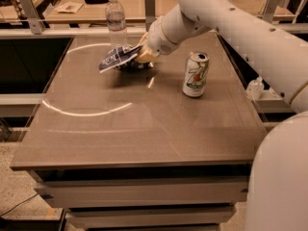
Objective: Move blue chip bag near water bottle
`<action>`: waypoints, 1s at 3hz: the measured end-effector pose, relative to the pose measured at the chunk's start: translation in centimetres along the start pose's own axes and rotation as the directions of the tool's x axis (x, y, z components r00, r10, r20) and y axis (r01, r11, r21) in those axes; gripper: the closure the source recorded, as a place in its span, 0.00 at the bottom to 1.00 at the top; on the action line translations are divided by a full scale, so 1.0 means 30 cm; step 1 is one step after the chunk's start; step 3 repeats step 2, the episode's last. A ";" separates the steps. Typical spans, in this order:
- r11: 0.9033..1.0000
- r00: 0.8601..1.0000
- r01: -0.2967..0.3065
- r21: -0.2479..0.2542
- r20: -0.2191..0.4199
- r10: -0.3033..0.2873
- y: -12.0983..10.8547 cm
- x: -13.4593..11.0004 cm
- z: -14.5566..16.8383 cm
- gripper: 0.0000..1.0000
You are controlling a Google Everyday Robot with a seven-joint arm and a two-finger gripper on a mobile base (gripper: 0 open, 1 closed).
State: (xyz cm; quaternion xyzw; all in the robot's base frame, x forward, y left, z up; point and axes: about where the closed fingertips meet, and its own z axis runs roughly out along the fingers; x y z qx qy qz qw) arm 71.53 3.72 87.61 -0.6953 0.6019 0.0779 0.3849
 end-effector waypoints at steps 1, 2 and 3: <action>1.000 1.000 -0.010 -0.005 -0.007 0.010 -0.050 0.045 -0.012 1.00; 1.000 1.000 -0.009 -0.005 -0.006 0.009 -0.053 0.042 -0.009 0.82; 1.000 1.000 -0.009 -0.005 -0.006 0.009 -0.053 0.042 -0.009 0.82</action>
Offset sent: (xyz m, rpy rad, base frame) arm 0.0144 -0.0121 0.0014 -0.0040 0.0090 -0.0069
